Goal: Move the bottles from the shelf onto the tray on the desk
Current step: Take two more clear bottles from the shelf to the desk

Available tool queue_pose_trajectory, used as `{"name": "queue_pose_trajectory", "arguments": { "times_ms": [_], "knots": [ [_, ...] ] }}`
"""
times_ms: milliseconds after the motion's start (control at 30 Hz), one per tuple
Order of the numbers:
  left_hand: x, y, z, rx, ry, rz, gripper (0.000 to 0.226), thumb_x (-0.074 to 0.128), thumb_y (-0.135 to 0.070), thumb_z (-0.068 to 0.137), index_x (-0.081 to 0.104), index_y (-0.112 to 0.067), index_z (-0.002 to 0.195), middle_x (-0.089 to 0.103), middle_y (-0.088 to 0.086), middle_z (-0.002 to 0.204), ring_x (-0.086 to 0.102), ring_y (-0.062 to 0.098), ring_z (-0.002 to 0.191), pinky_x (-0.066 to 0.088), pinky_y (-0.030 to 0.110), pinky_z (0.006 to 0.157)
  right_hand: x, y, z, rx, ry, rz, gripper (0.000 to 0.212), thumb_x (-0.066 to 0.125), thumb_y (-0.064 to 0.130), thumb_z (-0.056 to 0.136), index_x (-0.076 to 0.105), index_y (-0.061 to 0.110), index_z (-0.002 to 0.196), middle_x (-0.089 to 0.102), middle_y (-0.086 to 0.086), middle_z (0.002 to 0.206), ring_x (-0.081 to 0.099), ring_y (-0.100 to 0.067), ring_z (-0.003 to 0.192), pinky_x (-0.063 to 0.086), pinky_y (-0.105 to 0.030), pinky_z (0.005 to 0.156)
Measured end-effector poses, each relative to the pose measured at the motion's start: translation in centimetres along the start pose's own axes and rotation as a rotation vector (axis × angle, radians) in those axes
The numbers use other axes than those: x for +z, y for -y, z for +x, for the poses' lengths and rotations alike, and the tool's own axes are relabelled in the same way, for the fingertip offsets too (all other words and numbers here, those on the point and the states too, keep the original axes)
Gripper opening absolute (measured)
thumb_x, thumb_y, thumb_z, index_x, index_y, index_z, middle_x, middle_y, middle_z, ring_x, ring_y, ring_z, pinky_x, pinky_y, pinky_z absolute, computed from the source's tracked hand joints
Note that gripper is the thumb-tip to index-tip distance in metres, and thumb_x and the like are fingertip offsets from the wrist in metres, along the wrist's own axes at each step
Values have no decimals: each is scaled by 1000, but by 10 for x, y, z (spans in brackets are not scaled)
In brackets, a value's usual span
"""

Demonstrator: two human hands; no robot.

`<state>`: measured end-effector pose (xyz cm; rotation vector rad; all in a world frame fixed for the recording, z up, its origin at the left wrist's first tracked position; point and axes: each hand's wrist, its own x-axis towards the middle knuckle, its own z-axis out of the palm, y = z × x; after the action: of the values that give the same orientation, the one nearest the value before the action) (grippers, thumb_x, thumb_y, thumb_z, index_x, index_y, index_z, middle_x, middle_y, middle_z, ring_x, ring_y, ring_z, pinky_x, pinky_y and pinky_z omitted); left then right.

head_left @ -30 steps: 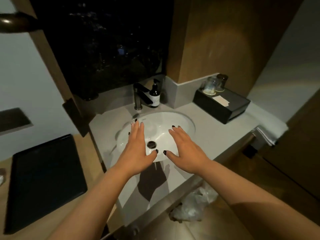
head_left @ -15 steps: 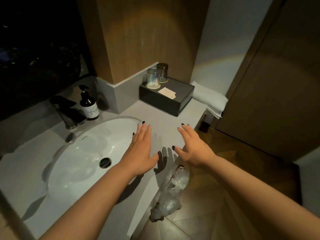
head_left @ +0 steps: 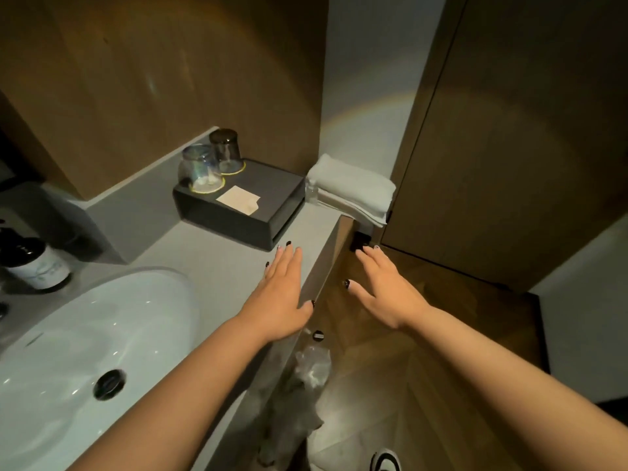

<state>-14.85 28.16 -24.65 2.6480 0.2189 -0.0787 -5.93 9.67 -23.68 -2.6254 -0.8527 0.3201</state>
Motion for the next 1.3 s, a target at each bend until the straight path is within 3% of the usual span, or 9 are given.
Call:
{"name": "queue_pose_trajectory", "arguments": {
  "times_ms": [300,567,1033,1200,1300],
  "knots": [
    [39,-84,117,-52,8,-49,91,58,-31,91,-7,-17,153,-4,2,163,-6,16,148,10,32,117,-64,-124,55,-65,101,-103,70,39,46,99,11,14,154,6,-3,163,-3,-18,150,11,-35,119],
    [52,-131,206,-44,0,-127,83,56,-29,93,0,-19,154,5,0,162,-3,14,148,14,36,118,-102,-199,112,-131,118,-178,70,42,41,99,10,12,154,7,-6,163,-2,-20,150,11,-36,120],
    [47,-86,378,-118,38,-150,81,56,-27,92,4,-18,154,6,1,162,0,13,148,9,31,119,-122,-251,284,-149,211,-173,71,43,39,99,8,12,154,5,-9,162,0,-24,150,8,-36,119],
    [45,-80,434,-204,76,-131,87,65,-21,87,9,-20,154,7,-1,161,11,17,147,13,33,118,-129,-266,337,-138,213,-156,69,44,35,100,7,12,154,4,-10,162,-3,-24,150,5,-34,119],
    [50,-70,461,-213,69,-146,78,65,-22,88,19,-12,151,31,6,153,36,14,136,25,21,109,-131,-277,370,-143,229,-130,66,50,22,99,14,10,153,10,-13,161,3,-28,149,10,-38,119]
  ]
}}
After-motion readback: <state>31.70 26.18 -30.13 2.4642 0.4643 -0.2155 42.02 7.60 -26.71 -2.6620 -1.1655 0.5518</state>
